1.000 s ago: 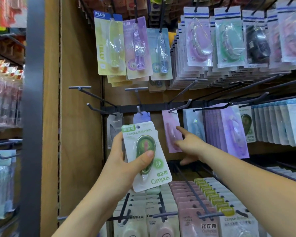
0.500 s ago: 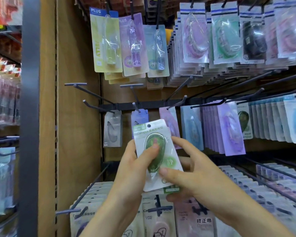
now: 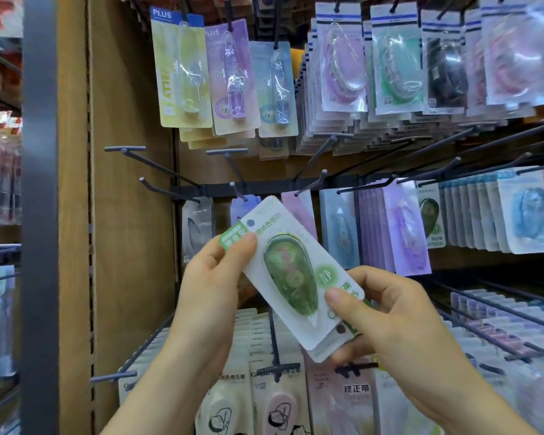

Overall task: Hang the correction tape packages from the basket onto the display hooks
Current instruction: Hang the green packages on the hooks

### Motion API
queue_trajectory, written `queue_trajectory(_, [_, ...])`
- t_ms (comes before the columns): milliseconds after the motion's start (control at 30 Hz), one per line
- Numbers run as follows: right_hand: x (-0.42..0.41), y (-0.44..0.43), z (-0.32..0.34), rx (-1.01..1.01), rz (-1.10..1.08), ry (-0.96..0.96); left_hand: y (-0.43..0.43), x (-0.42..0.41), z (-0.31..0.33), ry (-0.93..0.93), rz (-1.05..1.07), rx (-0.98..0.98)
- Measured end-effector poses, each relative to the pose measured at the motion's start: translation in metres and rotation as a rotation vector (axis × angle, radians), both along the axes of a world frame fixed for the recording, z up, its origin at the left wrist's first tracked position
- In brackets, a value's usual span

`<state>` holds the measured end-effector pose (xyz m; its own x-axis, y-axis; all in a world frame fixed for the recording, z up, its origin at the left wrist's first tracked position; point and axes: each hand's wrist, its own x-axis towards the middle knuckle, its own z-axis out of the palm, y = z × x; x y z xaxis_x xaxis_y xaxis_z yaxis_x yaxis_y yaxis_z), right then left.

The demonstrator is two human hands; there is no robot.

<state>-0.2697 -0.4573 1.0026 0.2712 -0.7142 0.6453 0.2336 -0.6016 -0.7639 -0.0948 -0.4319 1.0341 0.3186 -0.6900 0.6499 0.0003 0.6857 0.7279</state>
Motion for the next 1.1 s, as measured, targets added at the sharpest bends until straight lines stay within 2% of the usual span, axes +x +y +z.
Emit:
queue_trajectory(433, [-0.04,0.024,-0.018,-0.069,-0.242,-0.003,0.005,-0.03,0.009,-0.083,-0.136,-0.003])
queue_trajectory(667, [-0.101,0.018,-0.023,-0.058,-0.438,-0.05,-0.011,-0.089,0.018,-0.162,-0.054,-0.076])
queue_trajectory(833, [-0.153,-0.001,-0.025,0.002,-0.378,-0.139,-0.029,-0.15,0.028,-0.154,-0.189,-0.044])
queue_trajectory(933, [-0.186,-0.019,-0.024,-0.018,-0.387,-0.116,-0.042,-0.189,0.038,-0.143,-0.25,-0.052])
queue_trajectory(1100, [-0.226,-0.039,-0.016,0.021,-0.287,-0.109,-0.066,-0.249,0.055,-0.175,-0.189,-0.115])
